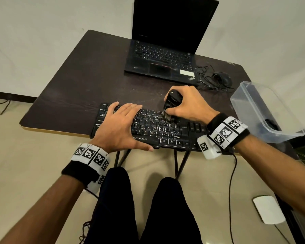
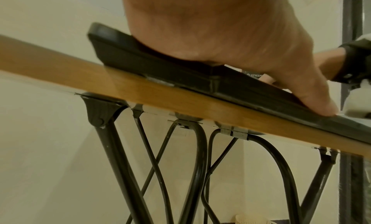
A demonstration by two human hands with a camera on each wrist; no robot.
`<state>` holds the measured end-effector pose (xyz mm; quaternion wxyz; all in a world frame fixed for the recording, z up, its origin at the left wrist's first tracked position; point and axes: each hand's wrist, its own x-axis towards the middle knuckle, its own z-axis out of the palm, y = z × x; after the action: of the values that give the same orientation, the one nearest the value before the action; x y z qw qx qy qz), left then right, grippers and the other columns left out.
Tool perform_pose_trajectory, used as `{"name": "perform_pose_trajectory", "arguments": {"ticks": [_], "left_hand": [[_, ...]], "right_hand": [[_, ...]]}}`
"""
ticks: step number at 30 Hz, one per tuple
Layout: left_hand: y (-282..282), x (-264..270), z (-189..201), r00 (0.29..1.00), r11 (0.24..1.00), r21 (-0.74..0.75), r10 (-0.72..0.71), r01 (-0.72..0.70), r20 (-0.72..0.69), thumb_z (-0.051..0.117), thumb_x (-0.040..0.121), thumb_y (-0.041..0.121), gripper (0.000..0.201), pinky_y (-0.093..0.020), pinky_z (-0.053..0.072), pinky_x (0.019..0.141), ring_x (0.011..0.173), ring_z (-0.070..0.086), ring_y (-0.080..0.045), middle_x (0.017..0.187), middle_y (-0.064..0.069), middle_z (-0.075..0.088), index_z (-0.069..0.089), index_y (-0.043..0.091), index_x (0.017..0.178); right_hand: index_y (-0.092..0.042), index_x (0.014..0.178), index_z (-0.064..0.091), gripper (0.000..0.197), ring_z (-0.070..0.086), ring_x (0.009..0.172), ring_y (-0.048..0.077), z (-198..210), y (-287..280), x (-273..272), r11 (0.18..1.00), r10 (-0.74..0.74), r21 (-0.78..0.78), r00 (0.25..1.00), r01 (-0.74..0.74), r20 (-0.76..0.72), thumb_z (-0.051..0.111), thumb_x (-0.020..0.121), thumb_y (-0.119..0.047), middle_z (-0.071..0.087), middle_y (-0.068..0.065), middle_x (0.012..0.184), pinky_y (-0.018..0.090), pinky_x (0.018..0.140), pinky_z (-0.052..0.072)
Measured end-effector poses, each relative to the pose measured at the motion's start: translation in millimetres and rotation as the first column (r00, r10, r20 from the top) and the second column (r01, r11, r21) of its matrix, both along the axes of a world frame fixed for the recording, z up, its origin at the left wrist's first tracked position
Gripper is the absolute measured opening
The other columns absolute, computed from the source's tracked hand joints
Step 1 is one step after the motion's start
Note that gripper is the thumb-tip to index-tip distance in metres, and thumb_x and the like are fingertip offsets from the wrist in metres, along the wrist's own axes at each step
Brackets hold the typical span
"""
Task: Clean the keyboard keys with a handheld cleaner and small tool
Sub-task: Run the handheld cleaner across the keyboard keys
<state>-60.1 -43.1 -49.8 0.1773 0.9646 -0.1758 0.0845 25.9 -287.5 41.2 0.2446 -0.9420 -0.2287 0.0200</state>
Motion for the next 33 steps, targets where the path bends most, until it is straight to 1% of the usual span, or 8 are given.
{"name": "perform_pose_trajectory", "arguments": {"ticks": [4, 8, 13, 17, 22, 25, 30, 33], "left_hand": [[0, 1, 0, 1.0, 1.0, -0.013, 0.011, -0.012, -0.015, 0.053, 0.046, 0.11, 0.147, -0.052, 0.011, 0.13, 0.151, 0.039, -0.016, 0.159, 0.0, 0.049, 0.039, 0.016, 0.157], [0, 0, 1, 1.0, 1.0, -0.017, 0.015, -0.015, -0.014, 0.053, 0.045, 0.11, 0.147, -0.052, 0.011, 0.13, 0.151, 0.039, -0.015, 0.158, 0.001, 0.049, 0.039, 0.016, 0.157], [1, 1, 1, 1.0, 0.999, -0.028, 0.023, -0.024, -0.014, 0.053, 0.044, 0.11, 0.145, -0.051, 0.011, 0.13, 0.15, 0.04, -0.014, 0.158, 0.002, 0.05, 0.041, 0.017, 0.156], [-1, 0, 2, 1.0, 1.0, -0.018, 0.024, -0.024, -0.019, 0.051, 0.043, 0.111, 0.147, -0.051, 0.011, 0.13, 0.15, 0.04, -0.014, 0.158, 0.002, 0.049, 0.041, 0.017, 0.156], [-1, 1, 3, 0.999, 0.999, -0.027, 0.029, -0.03, -0.025, 0.052, 0.043, 0.111, 0.146, -0.05, 0.01, 0.13, 0.149, 0.039, -0.013, 0.157, 0.003, 0.049, 0.041, 0.019, 0.156], [-2, 1, 4, 0.999, 0.999, -0.018, 0.029, -0.03, -0.04, 0.05, 0.042, 0.111, 0.146, -0.049, 0.009, 0.13, 0.151, 0.037, -0.012, 0.159, 0.005, 0.047, 0.04, 0.02, 0.156], [-1, 1, 4, 0.999, 0.999, -0.031, 0.03, -0.031, -0.041, 0.051, 0.042, 0.111, 0.146, -0.05, 0.009, 0.13, 0.15, 0.037, -0.011, 0.158, 0.005, 0.047, 0.04, 0.021, 0.156], [-1, 2, 3, 0.999, 0.999, -0.021, 0.033, -0.034, -0.041, 0.05, 0.042, 0.112, 0.146, -0.05, 0.009, 0.13, 0.151, 0.036, -0.011, 0.16, 0.005, 0.046, 0.04, 0.021, 0.157]], "right_hand": [[-0.025, 0.092, 0.075, 0.026, 0.069, 0.073, 0.001, -1, 5, -8, 0.997, 0.073, -0.028, 0.997, -0.073, 0.007, 0.088, 0.071, -0.02, 0.073, -0.013, 0.078, 0.013, 0.064, 0.049], [-0.018, 0.092, 0.074, 0.025, 0.074, 0.076, 0.011, 1, 0, 4, 0.997, -0.077, 0.015, 0.997, 0.077, -0.01, 0.089, 0.072, -0.018, 0.076, -0.007, 0.081, 0.021, 0.067, 0.056], [-0.024, 0.091, 0.075, 0.026, 0.072, 0.077, 0.01, 1, 7, -7, 1.0, 0.013, -0.024, 1.0, -0.013, -0.021, 0.09, 0.07, -0.022, 0.076, -0.008, 0.082, 0.026, 0.07, 0.058], [-0.017, 0.088, 0.074, 0.025, 0.072, 0.078, 0.015, 2, 7, 4, 0.994, -0.108, -0.005, 0.994, 0.108, -0.012, 0.089, 0.069, -0.022, 0.076, -0.004, 0.082, 0.036, 0.073, 0.06], [-0.024, 0.09, 0.074, 0.026, 0.072, 0.074, 0.008, 2, 18, -12, 0.999, 0.011, -0.03, 0.999, -0.012, -0.031, 0.09, 0.069, -0.022, 0.076, -0.009, 0.079, 0.024, 0.066, 0.056], [-0.02, 0.088, 0.072, 0.025, 0.07, 0.074, 0.01, 3, 17, 3, 0.993, -0.116, -0.019, 0.993, 0.116, -0.007, 0.089, 0.07, -0.022, 0.074, -0.009, 0.079, 0.028, 0.068, 0.052], [-0.025, 0.09, 0.074, 0.027, 0.071, 0.076, 0.012, 2, 21, -8, 0.999, -0.004, -0.044, 1.0, 0.003, -0.002, 0.09, 0.068, -0.024, 0.075, -0.009, 0.08, 0.028, 0.069, 0.056], [-0.021, 0.087, 0.073, 0.028, 0.072, 0.078, 0.013, 2, 18, 1, 0.995, -0.103, -0.004, 0.995, 0.103, -0.009, 0.092, 0.067, -0.024, 0.075, -0.008, 0.081, 0.032, 0.072, 0.059]]}}
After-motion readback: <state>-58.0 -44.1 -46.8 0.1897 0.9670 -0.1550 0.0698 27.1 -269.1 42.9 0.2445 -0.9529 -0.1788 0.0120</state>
